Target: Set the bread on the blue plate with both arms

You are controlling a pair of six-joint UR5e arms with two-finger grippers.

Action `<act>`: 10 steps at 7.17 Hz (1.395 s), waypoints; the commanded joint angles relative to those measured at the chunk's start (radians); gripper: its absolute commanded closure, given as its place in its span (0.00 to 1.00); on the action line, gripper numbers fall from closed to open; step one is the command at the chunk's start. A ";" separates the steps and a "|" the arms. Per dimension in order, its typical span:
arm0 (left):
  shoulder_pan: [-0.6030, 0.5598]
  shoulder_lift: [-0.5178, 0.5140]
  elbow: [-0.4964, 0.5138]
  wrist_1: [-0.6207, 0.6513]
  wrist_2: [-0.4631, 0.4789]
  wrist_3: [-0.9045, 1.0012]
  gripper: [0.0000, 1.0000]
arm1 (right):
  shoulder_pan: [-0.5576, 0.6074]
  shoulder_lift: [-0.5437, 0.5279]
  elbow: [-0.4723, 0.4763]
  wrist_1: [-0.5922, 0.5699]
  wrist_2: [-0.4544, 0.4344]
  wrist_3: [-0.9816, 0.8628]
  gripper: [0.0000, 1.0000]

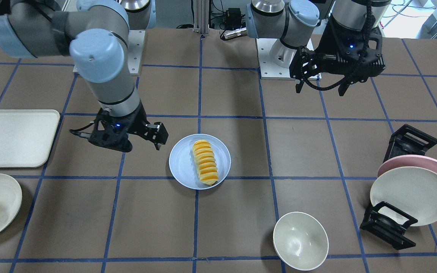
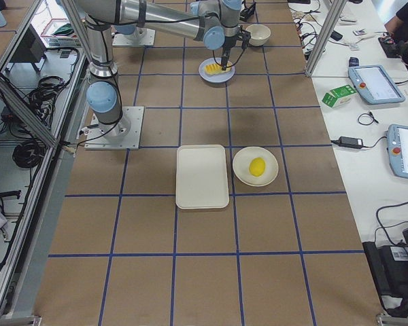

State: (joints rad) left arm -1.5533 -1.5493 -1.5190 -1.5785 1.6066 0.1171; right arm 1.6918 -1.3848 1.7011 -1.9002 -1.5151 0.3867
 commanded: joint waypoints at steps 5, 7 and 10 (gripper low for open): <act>-0.010 -0.012 -0.003 0.014 -0.008 -0.008 0.00 | -0.112 -0.184 -0.084 0.248 -0.105 -0.131 0.00; -0.010 -0.011 -0.003 0.014 -0.008 -0.008 0.00 | -0.112 -0.210 -0.087 0.286 0.028 -0.134 0.00; -0.010 -0.011 -0.003 0.014 -0.022 -0.010 0.00 | -0.113 -0.223 -0.083 0.302 -0.052 -0.193 0.00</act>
State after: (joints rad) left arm -1.5631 -1.5602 -1.5217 -1.5647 1.5862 0.1076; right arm 1.5752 -1.6004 1.6171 -1.6045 -1.5328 0.2231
